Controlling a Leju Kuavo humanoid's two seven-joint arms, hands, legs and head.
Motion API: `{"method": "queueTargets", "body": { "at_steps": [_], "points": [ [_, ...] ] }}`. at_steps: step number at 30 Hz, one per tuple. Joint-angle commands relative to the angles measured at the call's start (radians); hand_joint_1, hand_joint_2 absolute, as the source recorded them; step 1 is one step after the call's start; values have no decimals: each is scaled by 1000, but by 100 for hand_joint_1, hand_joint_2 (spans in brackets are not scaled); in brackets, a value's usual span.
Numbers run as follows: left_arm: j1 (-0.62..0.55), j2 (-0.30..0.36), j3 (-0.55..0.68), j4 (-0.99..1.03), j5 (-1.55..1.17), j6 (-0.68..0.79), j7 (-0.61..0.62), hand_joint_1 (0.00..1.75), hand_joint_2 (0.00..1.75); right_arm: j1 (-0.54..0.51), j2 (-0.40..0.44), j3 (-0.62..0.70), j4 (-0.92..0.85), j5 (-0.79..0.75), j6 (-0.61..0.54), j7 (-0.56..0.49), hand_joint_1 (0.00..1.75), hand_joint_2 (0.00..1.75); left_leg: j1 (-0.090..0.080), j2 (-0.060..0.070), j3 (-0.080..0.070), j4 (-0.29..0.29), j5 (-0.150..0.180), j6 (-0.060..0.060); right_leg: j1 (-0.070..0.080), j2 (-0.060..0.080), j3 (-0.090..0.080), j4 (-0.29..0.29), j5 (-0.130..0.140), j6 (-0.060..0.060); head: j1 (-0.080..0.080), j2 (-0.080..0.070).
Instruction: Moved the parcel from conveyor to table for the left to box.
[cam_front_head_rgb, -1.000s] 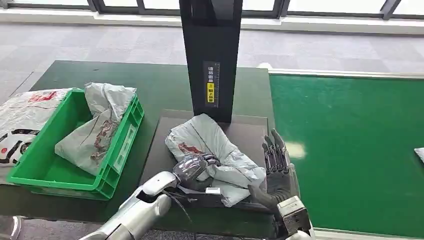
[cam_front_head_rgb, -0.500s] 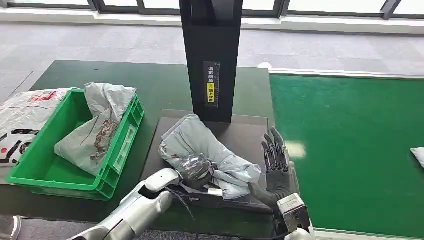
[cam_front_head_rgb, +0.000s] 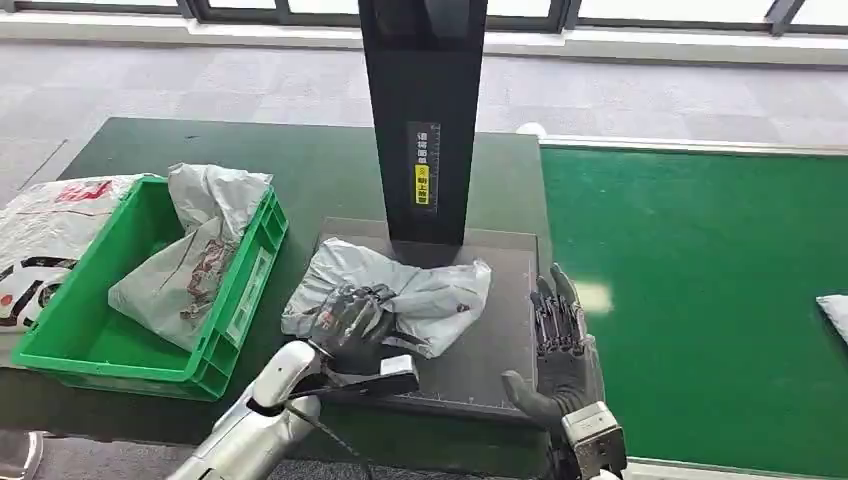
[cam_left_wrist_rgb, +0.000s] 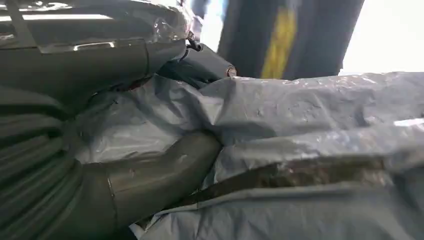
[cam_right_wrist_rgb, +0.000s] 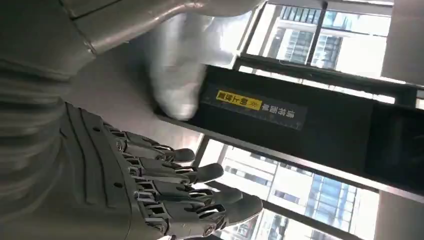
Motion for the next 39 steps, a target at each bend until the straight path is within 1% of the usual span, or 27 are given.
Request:
{"method": "queueTargets", "body": {
  "at_steps": [1, 2, 3, 4, 6, 7, 9, 12, 13, 14, 15, 16, 18, 19, 22, 23, 25, 26, 27, 28, 29, 31, 32, 34, 36, 37, 39],
  "points": [
    [196, -34, 348, -514, -61, 221, -78, 175, 175, 22, -6, 9, -13, -9, -11, -5, 0, 175, 1, 7, 1, -2, -2, 2, 1, 5, -1, -2, 0, -2, 0, 0],
    [212, -46, 372, -543, -45, 221, -104, 175, 175, 20, -6, 9, -10, -10, -11, -5, 0, 175, 1, 7, 0, -2, -2, 1, 1, 7, -1, -1, 0, -2, 0, 0],
    [218, -73, 416, -575, -34, 221, -141, 175, 175, 21, -5, 8, -9, -11, -8, -6, 0, 175, 0, 5, -8, 0, -3, 1, 0, 5, -2, 0, 0, -1, 0, 0],
    [224, -98, 464, -609, -3, 221, -196, 175, 175, 23, -4, 6, -10, -11, -7, -6, 0, 175, 1, 7, -8, -1, -4, 1, 1, 6, -2, -1, 0, -2, 0, 0],
    [232, -92, 468, -612, 9, 221, -204, 175, 175, 25, -4, 6, -12, -10, -6, -6, 0, 175, 1, 5, -10, 0, -3, 2, 1, 4, -3, -2, -1, -2, 0, 0],
    [235, -122, 521, -637, 49, 221, -269, 175, 175, 28, -3, 5, -17, -10, -8, -6, 0, 175, 1, 5, -9, -1, -3, 2, 1, 3, -3, -3, 0, -2, 0, 0],
    [243, -150, 580, -668, 125, 221, -351, 175, 175, 35, -3, 3, -25, -11, -7, -6, 0, 175, 0, 6, -8, -2, -3, 2, 1, 4, -2, -3, -1, -2, 0, 0],
    [250, -142, 583, -670, 138, 221, -357, 175, 175, 38, -4, 3, -27, -11, -7, -7, 0, 175, 0, 5, -8, -2, -3, 1, 1, 4, -2, -2, -1, -2, 0, 0],
    [251, -160, 618, -688, 173, 221, -394, 175, 175, 44, 1, 1, -32, -11, -4, -8, 0, 175, 0, 5, -8, -2, -3, 2, 1, 3, -1, -3, -1, -2, 0, 0],
    [251, -162, 636, -697, 215, 221, -404, 175, 175, 49, 6, -1, -35, -9, 0, -9, 0, 175, 0, 4, -8, -2, -3, 1, 1, 3, -1, -2, -1, -2, 0, 0],
    [252, -131, 630, -690, 244, 221, -368, 175, 175, 52, 10, -3, -41, -4, 2, -7, 0, 175, 1, 5, -7, -3, -3, 2, 1, 3, -1, -4, -1, -2, 0, 0],
    [240, -96, 629, -657, 223, 221, -292, 175, 175, 56, 15, -6, -48, 3, 2, -4, 0, 175, 0, 5, -7, -2, -3, 1, 1, 3, -1, -3, -1, -2, 0, 0],
    [158, -6, 606, -523, 251, 187, -173, 175, 175, 76, 20, -10, -72, 14, 3, 1, 0, 175, 0, 3, -8, -2, -3, 1, 0, 2, -1, -2, -2, -2, 0, 0],
    [120, 16, 603, -459, 236, 169, -137, 175, 175, 83, 21, -11, -80, 19, 4, 5, 0, 175, 0, 2, -8, -3, -2, 1, 1, 0, 0, -3, -1, -3, 0, 0],
    [60, 32, 605, -357, 255, 156, -124, 175, 175, 90, 24, -14, -87, 26, 6, 9, 0, 175, 0, -2, -5, -2, -1, 1, 1, -4, -1, -2, -1, -3, 0, 0],
    [17, 59, 602, -262, 248, 112, -69, 175, 175, 94, 27, -19, -91, 32, 6, 14, 0, 175, 1, -1, -3, -3, 0, 1, 1, -3, -1, -3, 0, -3, 0, 0],
    [-51, 95, 613, -92, 288, 53, -55, 175, 175, 103, 27, -25, -99, 35, 7, 15, 0, 175, 1, -1, -5, -4, 0, 0, 1, -3, 1, -3, 0, -4, 0, 0],
    [-76, 109, 621, -13, 305, 38, -70, 175, 175, 107, 27, -28, -102, 35, 9, 15, 0, 175, 0, -2, -6, -3, 0, 0, 1, -3, 1, -3, -1, -3, 0, 0],
    [-105, 119, 636, 74, 322, 27, -87, 175, 175, 109, 29, -32, -107, 36, 12, 14, 0, 175, 0, -4, -6, -5, 2, 0, 0, -6, 2, -4, 0, -3, 0, 0],
    [-117, 123, 642, 111, 322, 26, -89, 175, 175, 110, 30, -33, -111, 37, 14, 15, 0, 175, -1, -4, -5, -3, 1, 0, 0, -5, 0, -3, -1, -3, 0, 0],
    [-130, 124, 647, 150, 318, 25, -90, 175, 175, 111, 31, -33, -117, 40, 16, 17, 0, 175, 0, -3, 0, -5, 2, 0, 1, -5, 0, -4, 1, -3, 0, 0],
    [-130, 124, 647, 150, 318, 25, -90, 175, 175, 111, 31, -33, -117, 40, 16, 17, 0, 175, 1, 0, 1, -4, 2, -1, 1, -2, 1, -3, 2, -5, 0, 0],
    [-130, 124, 647, 150, 318, 25, -90, 175, 175, 111, 31, -33, -117, 40, 16, 17, 0, 175, 0, 2, -1, -2, 1, -1, 1, 1, -1, -1, 1, -4, 0, 0],
    [-138, 114, 654, 161, 320, 12, -81, 175, 175, 111, 34, -33, -120, 44, 17, 21, 0, 175, 1, 2, -1, -5, 3, 0, 2, 0, -1, -5, 3, -5, 0, 0],
    [-166, 112, 672, 218, 314, -29, -46, 175, 175, 115, 31, -29, -129, 52, 18, 28, 0, 175, 1, 2, 0, -1, 1, -1, 1, 0, -2, -1, 1, -4, 0, 0],
    [-181, 117, 679, 248, 305, -28, -37, 175, 175, 117, 29, -28, -129, 53, 19, 31, 0, 175, 1, 0, -1, -2, 1, -1, 2, -2, -2, -2, 1, -4, 0, 0],
    [-216, 129, 695, 318, 288, -14, -30, 175, 175, 116, 25, -24, -124, 54, 14, 36, 0, 175, 1, 1, -1, -2, 1, -1, 2, 0, -2, -2, 1, -4, 0, 0]
  ]
}}
